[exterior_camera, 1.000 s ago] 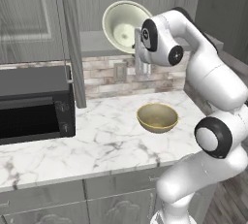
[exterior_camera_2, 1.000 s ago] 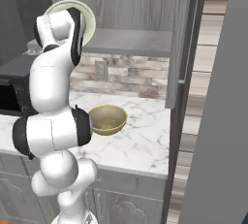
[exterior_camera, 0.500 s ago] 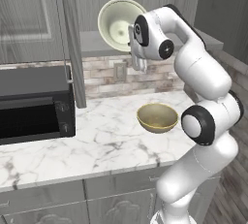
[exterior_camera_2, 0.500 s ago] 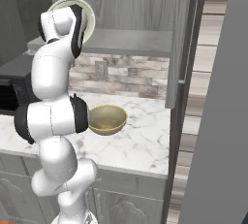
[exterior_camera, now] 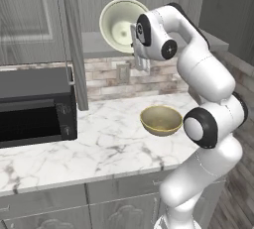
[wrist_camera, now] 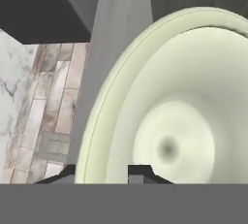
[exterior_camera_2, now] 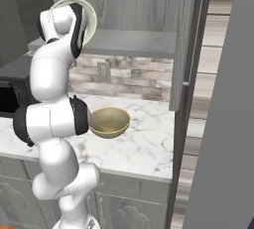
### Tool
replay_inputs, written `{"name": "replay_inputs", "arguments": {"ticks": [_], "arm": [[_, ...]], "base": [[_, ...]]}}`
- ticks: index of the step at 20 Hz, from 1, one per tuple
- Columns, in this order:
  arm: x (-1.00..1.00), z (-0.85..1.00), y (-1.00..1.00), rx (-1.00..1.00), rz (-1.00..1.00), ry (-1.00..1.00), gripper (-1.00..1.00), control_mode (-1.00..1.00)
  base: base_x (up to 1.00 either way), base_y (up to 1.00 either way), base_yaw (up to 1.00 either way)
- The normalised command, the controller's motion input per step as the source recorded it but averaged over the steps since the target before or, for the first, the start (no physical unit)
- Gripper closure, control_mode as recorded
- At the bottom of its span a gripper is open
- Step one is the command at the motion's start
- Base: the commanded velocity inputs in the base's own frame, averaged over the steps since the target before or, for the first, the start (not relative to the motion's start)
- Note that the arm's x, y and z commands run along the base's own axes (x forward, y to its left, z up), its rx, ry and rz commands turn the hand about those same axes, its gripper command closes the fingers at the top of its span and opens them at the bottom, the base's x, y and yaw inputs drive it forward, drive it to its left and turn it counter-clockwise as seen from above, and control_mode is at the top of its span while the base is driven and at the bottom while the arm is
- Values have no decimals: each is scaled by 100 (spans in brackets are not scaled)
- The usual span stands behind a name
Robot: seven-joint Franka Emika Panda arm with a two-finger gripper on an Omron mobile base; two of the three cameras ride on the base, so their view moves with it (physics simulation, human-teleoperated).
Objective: Open the cabinet. Pick the bowls from the counter and place them in the cabinet. Then close the cabinet.
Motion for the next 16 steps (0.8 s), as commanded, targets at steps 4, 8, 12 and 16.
{"name": "replay_inputs", "arguments": {"ticks": [4, 8, 12, 16], "arm": [[26, 57, 6, -2, 0, 13, -100, -100], [0, 70, 0, 0, 0, 1, -100, -100], [0, 73, 0, 0, 0, 0, -100, -100], [0, 67, 0, 0, 0, -6, -100, -100]], "base": [[0, 0, 0], [0, 0, 0], [0, 0, 0], [0, 0, 0]]}}
